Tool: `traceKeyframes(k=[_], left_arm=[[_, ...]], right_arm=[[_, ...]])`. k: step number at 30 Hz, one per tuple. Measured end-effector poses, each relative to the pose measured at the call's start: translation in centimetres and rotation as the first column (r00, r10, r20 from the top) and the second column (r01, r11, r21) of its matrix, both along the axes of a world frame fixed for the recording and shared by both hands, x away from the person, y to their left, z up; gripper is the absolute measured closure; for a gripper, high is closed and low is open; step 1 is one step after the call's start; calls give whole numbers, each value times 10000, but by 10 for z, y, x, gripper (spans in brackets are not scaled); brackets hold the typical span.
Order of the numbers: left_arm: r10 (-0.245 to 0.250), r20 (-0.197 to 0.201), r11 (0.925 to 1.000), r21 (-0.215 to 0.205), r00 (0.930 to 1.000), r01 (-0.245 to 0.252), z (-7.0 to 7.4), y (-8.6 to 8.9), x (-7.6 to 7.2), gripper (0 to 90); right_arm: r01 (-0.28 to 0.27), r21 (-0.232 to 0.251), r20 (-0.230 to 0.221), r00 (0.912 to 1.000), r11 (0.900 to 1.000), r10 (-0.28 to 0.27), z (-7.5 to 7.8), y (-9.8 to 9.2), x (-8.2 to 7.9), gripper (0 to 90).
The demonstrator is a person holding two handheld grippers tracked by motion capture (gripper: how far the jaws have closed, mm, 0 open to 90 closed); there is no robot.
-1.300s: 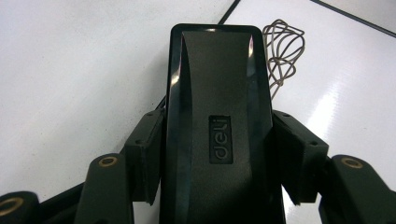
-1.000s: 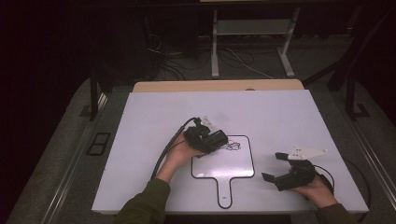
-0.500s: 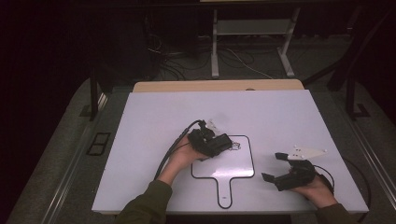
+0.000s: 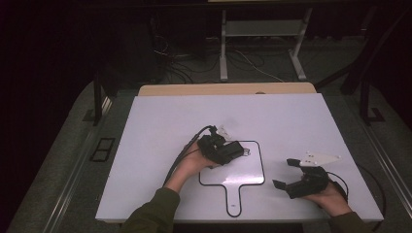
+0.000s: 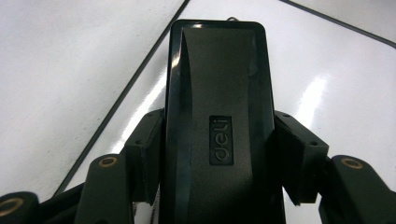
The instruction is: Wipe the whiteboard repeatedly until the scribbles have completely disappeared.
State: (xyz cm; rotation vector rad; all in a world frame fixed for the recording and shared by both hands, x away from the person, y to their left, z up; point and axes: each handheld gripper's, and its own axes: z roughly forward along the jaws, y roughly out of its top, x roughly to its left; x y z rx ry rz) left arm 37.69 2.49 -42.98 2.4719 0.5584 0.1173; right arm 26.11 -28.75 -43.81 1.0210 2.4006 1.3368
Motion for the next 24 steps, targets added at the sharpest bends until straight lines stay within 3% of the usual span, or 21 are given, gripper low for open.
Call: traceKeyframes(k=[24], left_arm=[[1358,375,9906,106,9900,-1363,-1,34,20,393]], right_arm=[[0,-29,-8,10000,10000,0,0,0,0,9]])
